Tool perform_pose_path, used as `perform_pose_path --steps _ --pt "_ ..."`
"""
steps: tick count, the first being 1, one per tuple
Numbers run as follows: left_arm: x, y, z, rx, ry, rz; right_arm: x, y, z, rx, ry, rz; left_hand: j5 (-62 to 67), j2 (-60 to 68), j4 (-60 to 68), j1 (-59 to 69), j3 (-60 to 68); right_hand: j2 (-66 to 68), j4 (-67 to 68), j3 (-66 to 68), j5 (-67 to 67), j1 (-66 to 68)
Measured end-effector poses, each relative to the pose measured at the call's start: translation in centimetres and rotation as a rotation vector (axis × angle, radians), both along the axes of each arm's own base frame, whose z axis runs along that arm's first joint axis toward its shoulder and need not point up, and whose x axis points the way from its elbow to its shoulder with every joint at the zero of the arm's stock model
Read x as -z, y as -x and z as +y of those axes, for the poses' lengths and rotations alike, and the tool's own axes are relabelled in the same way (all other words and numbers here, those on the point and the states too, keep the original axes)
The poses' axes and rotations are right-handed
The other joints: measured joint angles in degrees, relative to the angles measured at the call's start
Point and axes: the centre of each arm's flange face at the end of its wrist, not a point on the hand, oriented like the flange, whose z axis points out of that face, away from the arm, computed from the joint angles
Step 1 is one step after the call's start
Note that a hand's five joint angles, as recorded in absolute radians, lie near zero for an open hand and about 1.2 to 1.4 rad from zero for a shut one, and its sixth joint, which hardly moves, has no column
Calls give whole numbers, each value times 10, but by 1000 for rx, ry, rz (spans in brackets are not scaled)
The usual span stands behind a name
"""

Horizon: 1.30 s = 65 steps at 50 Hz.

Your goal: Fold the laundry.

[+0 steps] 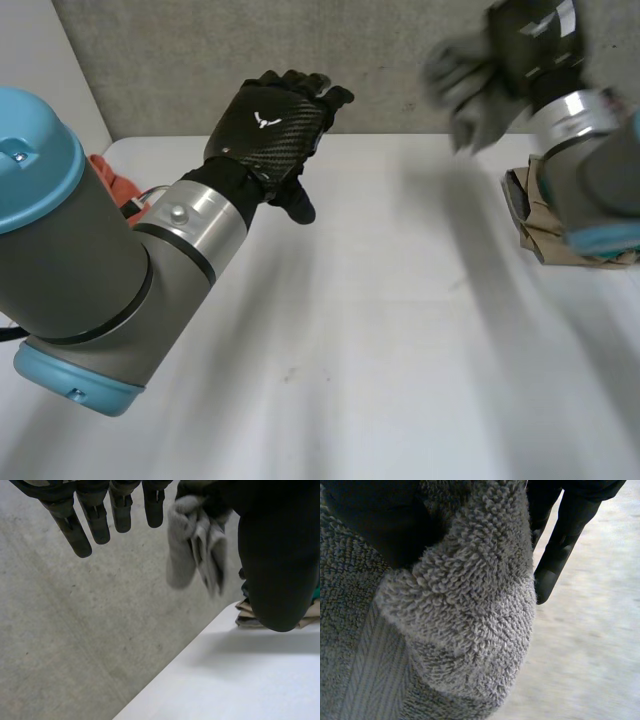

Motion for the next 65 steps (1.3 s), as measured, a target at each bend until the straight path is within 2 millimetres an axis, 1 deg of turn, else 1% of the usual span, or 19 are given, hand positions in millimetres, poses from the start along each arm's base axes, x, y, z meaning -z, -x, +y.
perform_pose_path --steps 5,7,10,13,16,21,23,27,30,35,40,45,50,51,53,55,56,60,65 --pt "-1 5 8 26 0 5 -22 64 -40 105 88 -70 0 0 0 0 0 0 0 0 0 0" --pt "1 7 10 34 -4 3 -20 93 -55 148 98 -87 0 0 0 0 0 0 0 0 0 0" --pt "4 8 13 43 -12 -3 -7 131 -74 190 80 -94 0 0 0 0 0 0 0 2 0 0" --pt "8 9 15 47 -21 -10 20 162 -91 199 23 -86 0 0 0 0 0 0 0 5 4 0" --pt "11 10 16 49 -30 -17 60 189 -105 177 -72 -68 0 0 0 0 0 0 0 5 4 0" --pt "16 10 15 49 -40 -26 125 212 -112 113 -233 -43 0 0 0 0 0 0 0 5 10 0" --pt "19 10 15 49 -46 -31 157 220 -110 73 -318 -37 0 0 0 0 0 0 1 5 19 0" --pt "23 10 14 49 -56 -39 186 231 -104 38 -400 -38 0 0 0 0 0 0 3 9 34 0" --pt "26 11 14 48 -61 -44 196 241 -100 29 -433 -40 0 0 0 0 0 0 6 9 45 0" --pt "27 11 15 50 -64 -46 197 250 -98 21 -440 -39 0 0 0 0 0 0 6 9 47 0" --pt "27 12 17 57 -64 -46 188 254 -99 8 -426 -52 0 0 0 0 0 5 6 14 47 0" --pt "27 13 19 62 -63 -46 179 257 -103 -20 -388 -94 0 0 0 0 0 5 6 14 47 0" --pt "28 13 20 62 -65 -48 180 260 -109 -46 -347 -142 0 0 0 0 0 -1 4 8 46 -5" --pt "28 13 20 62 -66 -49 181 261 -110 -50 -336 -155 0 0 0 0 0 -134 -120 -122 -76 -127" --pt "29 12 20 61 -68 -50 180 262 -111 -48 -327 -169 0 0 0 0 0 -305 -292 -284 -258 -289" --pt "29 12 19 60 -69 -51 176 263 -110 -40 -323 -180 0 0 0 0 0 -414 -401 -391 -363 -385" --pt "30 12 19 60 -70 -51 172 264 -110 -30 -322 -190 0 0 0 0 0 -498 -508 -487 -445 -448" --pt "31 12 19 59 -73 -52 151 268 -103 22 -345 -230 0 0 0 0 0 -524 -566 -534 -499 -458" --pt "31 12 20 60 -74 -53 126 278 -80 117 -446 -265 0 0 0 0 0 -524 -568 -535 -503 -459"
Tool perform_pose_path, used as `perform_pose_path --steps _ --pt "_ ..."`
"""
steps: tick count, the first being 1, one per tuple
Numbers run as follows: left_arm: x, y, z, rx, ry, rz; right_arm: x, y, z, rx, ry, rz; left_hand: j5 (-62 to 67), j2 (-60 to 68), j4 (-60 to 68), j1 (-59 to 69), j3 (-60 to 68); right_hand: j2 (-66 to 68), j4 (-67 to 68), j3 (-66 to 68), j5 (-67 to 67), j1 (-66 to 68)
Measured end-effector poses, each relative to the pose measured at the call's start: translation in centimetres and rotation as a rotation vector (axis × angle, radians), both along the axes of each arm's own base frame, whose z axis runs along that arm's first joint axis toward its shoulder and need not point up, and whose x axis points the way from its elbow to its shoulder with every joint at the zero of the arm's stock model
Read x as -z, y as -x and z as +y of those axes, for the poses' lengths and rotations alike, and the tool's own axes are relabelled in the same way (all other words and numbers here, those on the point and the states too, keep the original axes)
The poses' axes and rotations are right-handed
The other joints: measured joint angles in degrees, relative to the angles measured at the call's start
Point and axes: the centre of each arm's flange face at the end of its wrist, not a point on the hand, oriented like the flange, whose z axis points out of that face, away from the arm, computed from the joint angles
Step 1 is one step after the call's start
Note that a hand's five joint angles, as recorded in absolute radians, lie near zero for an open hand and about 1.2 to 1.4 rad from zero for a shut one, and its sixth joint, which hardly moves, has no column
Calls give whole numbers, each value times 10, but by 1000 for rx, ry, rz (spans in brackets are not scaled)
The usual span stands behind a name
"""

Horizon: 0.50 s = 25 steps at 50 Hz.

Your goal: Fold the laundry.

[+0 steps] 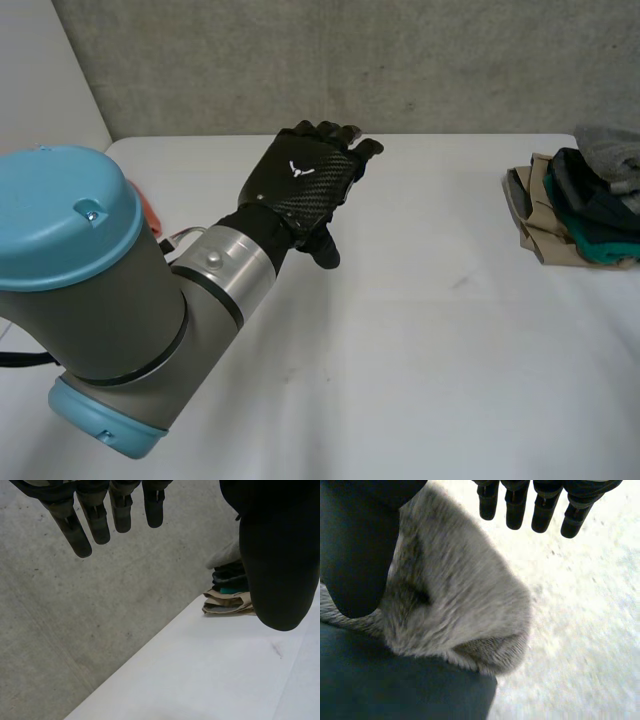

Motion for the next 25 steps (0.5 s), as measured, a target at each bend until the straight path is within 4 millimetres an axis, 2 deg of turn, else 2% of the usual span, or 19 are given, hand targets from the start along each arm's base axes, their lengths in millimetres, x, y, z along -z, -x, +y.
perform_pose_path --steps 4,8,10,13,17,19,21,24,25 --pt "-1 0 1 1 1 1 -12 9 23 72 -99 41 0 0 0 0 0 0 0 0 0 0" --pt "-3 -1 2 2 5 5 -20 31 52 202 -210 147 0 0 0 0 0 0 0 0 0 0" --pt "-5 -1 3 2 8 7 -22 38 57 244 -232 177 0 0 0 0 0 0 0 0 0 0" --pt "-9 -2 4 1 16 14 -38 67 73 417 -262 283 0 0 0 0 0 0 0 0 0 0" --pt "-15 -4 4 -1 29 27 -65 86 78 568 -212 353 0 0 0 0 0 0 0 0 0 0" --pt "-20 -5 5 -2 39 36 -85 93 81 650 -158 382 0 0 0 0 0 0 0 0 0 0" --pt "-28 -7 6 -3 56 51 -116 97 84 755 -55 405 0 0 0 0 0 0 0 0 0 0" --pt "-37 -9 7 -6 75 67 -145 83 86 790 72 411 0 0 0 0 0 0 0 0 0 0" --pt "-41 -10 8 -8 85 75 -157 70 87 780 134 407 0 0 0 0 0 0 0 0 0 0"
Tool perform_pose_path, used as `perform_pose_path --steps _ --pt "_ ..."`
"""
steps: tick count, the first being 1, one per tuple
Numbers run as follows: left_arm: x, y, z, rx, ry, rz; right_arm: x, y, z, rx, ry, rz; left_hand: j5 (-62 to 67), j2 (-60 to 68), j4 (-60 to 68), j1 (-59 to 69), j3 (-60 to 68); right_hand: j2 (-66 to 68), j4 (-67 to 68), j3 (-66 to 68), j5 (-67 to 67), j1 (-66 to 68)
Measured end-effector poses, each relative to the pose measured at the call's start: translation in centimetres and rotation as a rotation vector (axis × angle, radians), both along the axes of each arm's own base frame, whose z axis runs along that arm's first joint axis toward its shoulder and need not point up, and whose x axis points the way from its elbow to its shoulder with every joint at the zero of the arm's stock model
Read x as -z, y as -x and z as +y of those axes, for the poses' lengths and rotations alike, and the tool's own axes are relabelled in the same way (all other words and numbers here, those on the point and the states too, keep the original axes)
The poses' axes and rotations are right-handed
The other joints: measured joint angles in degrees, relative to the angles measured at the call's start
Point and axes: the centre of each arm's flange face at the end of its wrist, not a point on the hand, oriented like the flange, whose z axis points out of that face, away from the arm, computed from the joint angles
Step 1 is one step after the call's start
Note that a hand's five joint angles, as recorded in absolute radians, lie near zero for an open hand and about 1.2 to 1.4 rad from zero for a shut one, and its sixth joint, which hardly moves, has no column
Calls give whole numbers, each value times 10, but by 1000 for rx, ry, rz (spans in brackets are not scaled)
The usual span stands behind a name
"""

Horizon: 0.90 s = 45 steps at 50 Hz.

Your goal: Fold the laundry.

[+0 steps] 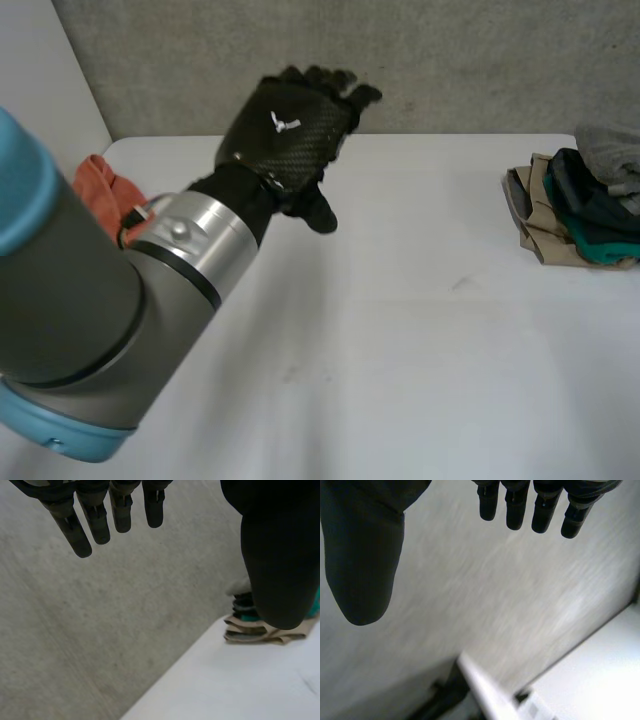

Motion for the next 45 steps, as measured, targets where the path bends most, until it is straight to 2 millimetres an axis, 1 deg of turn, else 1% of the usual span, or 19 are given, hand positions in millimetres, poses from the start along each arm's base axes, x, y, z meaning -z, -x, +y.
perform_pose_path --steps 3,6,7,8,11,12,13,17,19,21,22,23,26,27,30,33,38,41,45 --pt "-13 -6 -2 -16 28 22 -29 -58 6 -147 148 41 0 0 0 0 0 0 0 0 0 0" --pt "-21 -15 -12 -55 47 33 -37 -114 15 -325 220 51 0 0 0 0 0 0 0 0 0 0" --pt "-23 -20 -17 -75 52 34 -37 -144 22 -427 242 52 0 0 0 0 0 0 0 0 0 0" --pt "-24 -25 -24 -101 55 34 -34 -169 29 -517 247 52 0 0 0 0 0 0 0 0 0 0" --pt "-25 -41 -46 -174 58 29 -23 -218 48 -702 229 49 0 0 0 0 0 0 0 0 0 0" --pt "-24 -51 -57 -214 57 26 -15 -239 59 -788 211 46 -1 0 0 0 0 0 0 0 0 0" --pt "-24 -54 -62 -229 56 25 -12 -247 64 -819 202 45 -1 0 0 0 0 0 0 0 0 0" --pt "-12 -99 -111 -410 35 -7 31 -308 107 -1074 45 8 -1 0 0 0 0 0 0 0 0 0" --pt "0 -120 -133 -490 16 -45 52 -324 122 -1139 -48 -14 -1 0 0 0 0 0 0 0 0 0" --pt "17 -142 -155 -566 -5 -102 75 -335 135 -1182 -159 -34 -1 0 0 0 0 0 0 0 0 0" --pt "19 -145 -158 -577 -8 -112 78 -337 137 -1187 -176 -36 -1 0 0 0 0 0 0 0 0 0" --pt "38 -164 -176 -636 -28 -185 99 -343 145 -1204 -284 -45 -1 0 0 0 0 0 0 0 0 0" --pt "65 -186 -198 -693 -53 -302 121 -345 152 -1203 -397 -41 -1 0 0 0 0 0 0 0 0 0" --pt "84 -199 -210 -720 -70 -386 136 -345 156 -1192 -474 -30 -1 0 0 0 0 0 0 0 0 0" --pt "117 -219 -229 -745 -95 -524 155 -343 158 -1165 -561 -7 -1 0 0 0 0 0 0 0 0 0" --pt "151 -236 -246 -751 -111 -651 166 -339 158 -1138 -608 13 -1 0 0 1 0 0 0 0 0 0" --pt "187 -248 -265 -743 -104 -735 174 -335 158 -1116 -635 21 6 8 11 13 8 0 0 0 0 0" --pt "198 -250 -274 -725 -76 -730 176 -333 159 -1112 -640 17 65 78 75 91 69 0 0 0 0 0" --pt "201 -246 -282 -691 -34 -681 178 -332 161 -1112 -647 10 237 277 268 299 261 0 0 0 0 0"
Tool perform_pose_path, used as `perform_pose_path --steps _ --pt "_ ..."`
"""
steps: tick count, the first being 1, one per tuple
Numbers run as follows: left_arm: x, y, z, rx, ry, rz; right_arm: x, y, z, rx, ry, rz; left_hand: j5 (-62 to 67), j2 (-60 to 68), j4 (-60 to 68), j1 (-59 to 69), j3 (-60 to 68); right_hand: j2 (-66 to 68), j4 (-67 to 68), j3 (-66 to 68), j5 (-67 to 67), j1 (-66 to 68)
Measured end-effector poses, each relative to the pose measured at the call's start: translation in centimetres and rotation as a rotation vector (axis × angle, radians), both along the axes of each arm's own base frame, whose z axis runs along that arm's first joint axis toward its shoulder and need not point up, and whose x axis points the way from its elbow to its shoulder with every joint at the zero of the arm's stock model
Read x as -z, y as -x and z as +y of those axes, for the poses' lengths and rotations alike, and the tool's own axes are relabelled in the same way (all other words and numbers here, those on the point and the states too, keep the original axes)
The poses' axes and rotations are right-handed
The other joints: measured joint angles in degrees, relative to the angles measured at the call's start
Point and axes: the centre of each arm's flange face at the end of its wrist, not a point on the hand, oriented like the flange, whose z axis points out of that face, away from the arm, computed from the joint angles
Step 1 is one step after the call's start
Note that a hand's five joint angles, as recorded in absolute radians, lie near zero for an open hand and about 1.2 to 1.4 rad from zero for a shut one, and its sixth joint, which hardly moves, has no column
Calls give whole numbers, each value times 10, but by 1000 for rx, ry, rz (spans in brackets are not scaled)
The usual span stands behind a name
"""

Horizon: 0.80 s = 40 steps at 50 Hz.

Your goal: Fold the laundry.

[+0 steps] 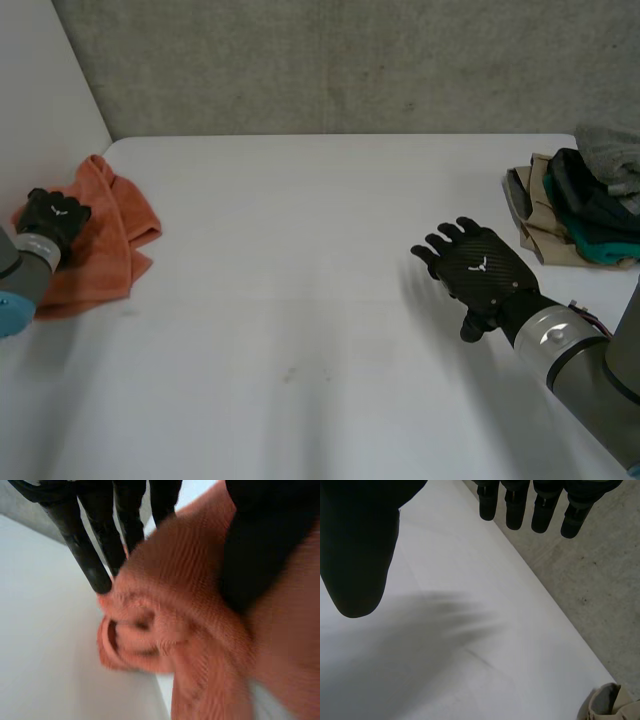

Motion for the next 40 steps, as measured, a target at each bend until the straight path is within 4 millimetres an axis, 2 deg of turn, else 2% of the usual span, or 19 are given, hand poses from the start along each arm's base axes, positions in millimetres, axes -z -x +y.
perform_pose_path --steps 2,4,11,13,14,17,19,22,24,27,28,29,31,32,33,34,35,37,40 --pt "-1 2 -3 17 18 31 1 0 1 1 -5 -1 183 196 203 176 204 0 0 0 0 0" --pt "-4 3 -5 28 36 73 2 1 2 2 -10 0 240 262 287 198 267 0 0 0 0 0" --pt "-25 13 -4 37 83 177 3 5 0 20 -11 1 240 270 301 198 274 0 0 0 0 0" --pt "-50 28 4 56 124 225 0 8 -4 39 1 0 240 270 301 198 274 0 0 0 0 0" --pt "-57 32 7 63 133 238 0 9 -5 45 5 -1 240 270 301 198 274 0 0 0 0 0" --pt "-89 58 24 108 175 325 -4 12 -10 71 26 -3 240 273 303 198 280 0 0 0 0 0" --pt "-119 88 48 170 202 436 -9 17 -16 112 54 -4 240 275 304 198 284 0 0 0 0 0" --pt "-143 118 78 242 207 549 -15 22 -22 165 84 -4 240 279 304 198 289 0 0 0 0 0" --pt "-153 147 108 306 180 635 -19 26 -26 210 103 -2 240 280 304 198 290 0 0 0 0 0" --pt "-152 173 134 357 133 687 -21 30 -29 246 113 -3 240 280 304 198 290 0 0 0 0 0" --pt "-143 193 154 390 83 708 -22 32 -31 268 116 -6 240 280 304 198 290 0 0 0 0 0" --pt "-139 199 160 400 66 711 -22 32 -31 275 116 -7 240 280 304 198 290 0 0 0 0 0" --pt "-121 225 185 437 -4 710 -23 34 -33 297 114 -14 231 258 290 183 269 0 0 0 0 0" --pt "-117 230 189 442 -18 707 -23 35 -33 301 114 -16 198 217 251 146 228 0 0 0 0 0" --pt "-100 246 206 459 -72 688 -23 35 -34 311 107 -27 22 47 71 -44 61 0 0 0 0 0" --pt "-95 251 211 466 -87 681 -24 36 -34 313 105 -30 -15 -2 34 -99 25 0 0 0 0 0" --pt "-83 263 226 482 -126 660 -24 36 -35 320 99 -40 -139 -122 -100 -230 -105 0 0 0 0 0" --pt "-68 277 247 505 -178 625 -24 37 -36 328 88 -57 -219 -240 -222 -295 -219 0 0 0 0 0" --pt "-62 288 268 532 -208 595 -25 38 -37 338 70 -82 -238 -273 -265 -298 -258 0 0 0 0 0"
